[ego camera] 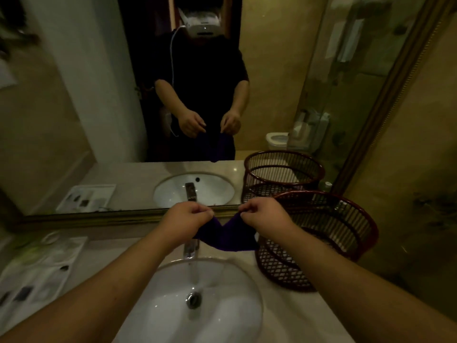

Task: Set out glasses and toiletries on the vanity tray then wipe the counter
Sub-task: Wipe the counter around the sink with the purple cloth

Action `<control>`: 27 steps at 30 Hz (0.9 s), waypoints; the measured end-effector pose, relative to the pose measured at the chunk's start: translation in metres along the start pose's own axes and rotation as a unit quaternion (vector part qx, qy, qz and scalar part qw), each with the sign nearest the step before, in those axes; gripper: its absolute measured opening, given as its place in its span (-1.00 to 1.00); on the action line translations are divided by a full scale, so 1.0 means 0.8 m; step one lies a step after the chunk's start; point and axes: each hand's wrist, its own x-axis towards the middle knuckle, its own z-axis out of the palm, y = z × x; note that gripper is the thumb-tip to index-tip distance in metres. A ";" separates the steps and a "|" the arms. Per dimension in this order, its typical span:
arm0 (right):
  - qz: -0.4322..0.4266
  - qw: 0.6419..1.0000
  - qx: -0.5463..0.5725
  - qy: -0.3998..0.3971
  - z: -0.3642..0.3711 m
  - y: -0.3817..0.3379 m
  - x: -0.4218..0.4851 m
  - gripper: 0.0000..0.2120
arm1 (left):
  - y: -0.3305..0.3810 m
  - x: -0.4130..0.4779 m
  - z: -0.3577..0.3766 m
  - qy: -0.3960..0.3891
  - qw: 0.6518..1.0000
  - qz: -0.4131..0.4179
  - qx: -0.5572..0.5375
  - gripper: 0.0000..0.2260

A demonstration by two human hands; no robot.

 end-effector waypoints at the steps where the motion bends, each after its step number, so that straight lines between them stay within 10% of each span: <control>1: -0.013 1.000 -0.005 -0.015 0.022 -0.015 0.003 -0.84 | -0.004 -0.006 -0.012 0.002 1.000 0.002 -0.003 -0.92; 18: -0.117 0.972 -0.126 -0.162 0.350 -0.151 0.015 -0.83 | -0.195 -0.124 -0.203 0.103 0.989 -0.107 -0.007 -0.89; 27: -0.060 0.977 -0.172 -0.112 0.469 -0.125 0.051 -0.77 | -0.386 -0.217 -0.265 0.143 0.935 -0.289 0.149 -0.41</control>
